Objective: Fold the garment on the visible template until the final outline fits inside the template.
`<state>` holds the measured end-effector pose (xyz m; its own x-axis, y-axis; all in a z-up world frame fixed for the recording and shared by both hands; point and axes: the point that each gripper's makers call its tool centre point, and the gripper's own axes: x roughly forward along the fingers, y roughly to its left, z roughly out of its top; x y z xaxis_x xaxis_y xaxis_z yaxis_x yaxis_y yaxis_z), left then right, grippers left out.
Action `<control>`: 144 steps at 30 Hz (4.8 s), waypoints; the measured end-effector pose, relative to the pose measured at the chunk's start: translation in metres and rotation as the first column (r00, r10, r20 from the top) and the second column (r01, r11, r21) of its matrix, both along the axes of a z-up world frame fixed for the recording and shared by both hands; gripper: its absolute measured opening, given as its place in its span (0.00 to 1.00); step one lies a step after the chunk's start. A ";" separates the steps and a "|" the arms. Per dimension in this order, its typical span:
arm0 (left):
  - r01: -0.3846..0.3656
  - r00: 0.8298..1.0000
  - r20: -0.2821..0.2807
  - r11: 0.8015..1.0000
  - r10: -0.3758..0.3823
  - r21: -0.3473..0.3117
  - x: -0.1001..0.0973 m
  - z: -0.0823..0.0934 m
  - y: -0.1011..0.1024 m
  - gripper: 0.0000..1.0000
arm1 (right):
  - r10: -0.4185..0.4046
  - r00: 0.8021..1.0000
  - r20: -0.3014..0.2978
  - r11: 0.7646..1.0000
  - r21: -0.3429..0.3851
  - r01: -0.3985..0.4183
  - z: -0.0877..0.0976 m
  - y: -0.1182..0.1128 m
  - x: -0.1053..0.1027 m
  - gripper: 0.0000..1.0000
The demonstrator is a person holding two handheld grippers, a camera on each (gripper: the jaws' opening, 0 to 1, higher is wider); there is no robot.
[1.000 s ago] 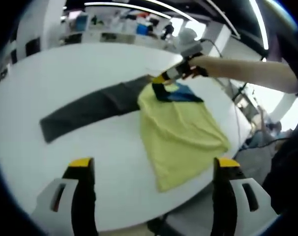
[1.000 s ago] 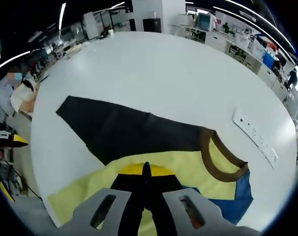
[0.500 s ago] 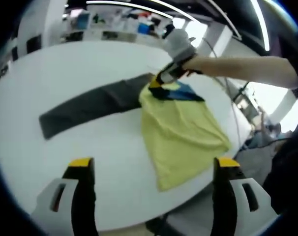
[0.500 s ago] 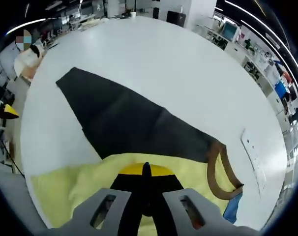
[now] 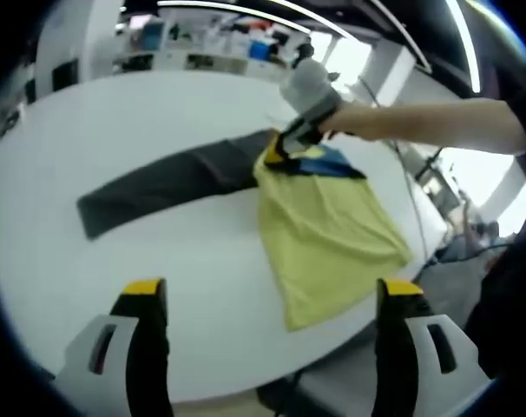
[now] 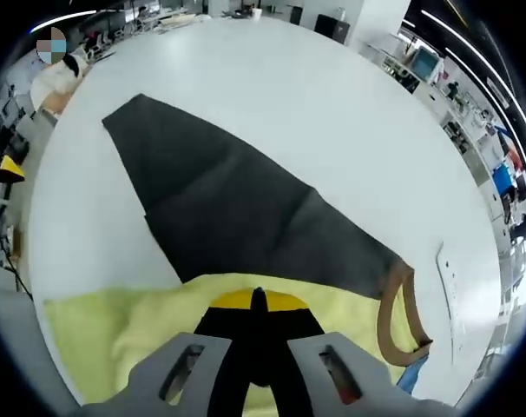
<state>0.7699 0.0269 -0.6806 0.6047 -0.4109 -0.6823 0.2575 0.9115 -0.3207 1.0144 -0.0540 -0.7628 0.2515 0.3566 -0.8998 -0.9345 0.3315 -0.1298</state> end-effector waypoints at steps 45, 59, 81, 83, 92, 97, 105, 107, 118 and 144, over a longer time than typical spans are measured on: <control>0.035 0.999 0.009 0.999 -0.035 -0.006 0.009 0.001 -0.012 0.96 | 0.007 0.983 0.185 0.984 0.172 -0.039 0.052 -0.097 -0.019 0.24; 0.045 0.999 -0.009 0.999 -0.045 0.000 0.006 -0.004 -0.011 0.96 | 0.219 0.913 0.344 0.970 0.023 -0.241 0.026 -0.081 -0.047 0.25; 0.028 0.999 -0.030 1.000 -0.028 0.001 0.006 -0.010 -0.005 0.96 | 0.293 0.903 0.313 0.952 -0.002 -0.308 -0.003 -0.062 -0.028 0.09; 0.027 0.999 -0.029 1.000 -0.027 0.003 0.006 -0.010 -0.004 0.96 | 0.284 0.907 0.311 0.954 0.004 -0.300 -0.004 -0.063 -0.029 0.07; 0.033 0.999 -0.021 0.999 -0.033 0.001 0.009 -0.008 -0.008 0.96 | 0.209 0.930 0.302 0.968 0.071 -0.241 0.011 -0.059 -0.037 0.03; 0.037 0.999 -0.011 0.999 -0.037 -0.001 0.010 -0.005 -0.010 0.96 | 0.109 0.957 0.268 0.973 0.168 -0.157 0.025 -0.049 -0.047 0.03; 0.037 0.999 -0.004 0.999 -0.037 -0.002 0.006 -0.001 -0.010 0.96 | 0.056 0.970 0.237 0.961 0.250 -0.116 0.038 -0.031 -0.065 0.02; 0.035 0.999 -0.003 0.999 -0.035 -0.001 0.004 -0.001 -0.009 0.96 | 0.039 0.974 0.224 0.957 0.272 -0.101 0.040 -0.028 -0.068 0.02; 0.033 0.999 0.001 0.999 -0.033 -0.003 0.000 0.000 -0.009 0.96 | -0.026 0.986 0.162 0.946 0.322 -0.028 0.039 -0.020 -0.078 0.02; 0.031 0.999 -0.007 1.000 -0.031 -0.004 -0.002 -0.002 -0.006 0.96 | -0.044 0.998 0.043 0.956 0.292 0.030 0.000 -0.019 -0.108 0.02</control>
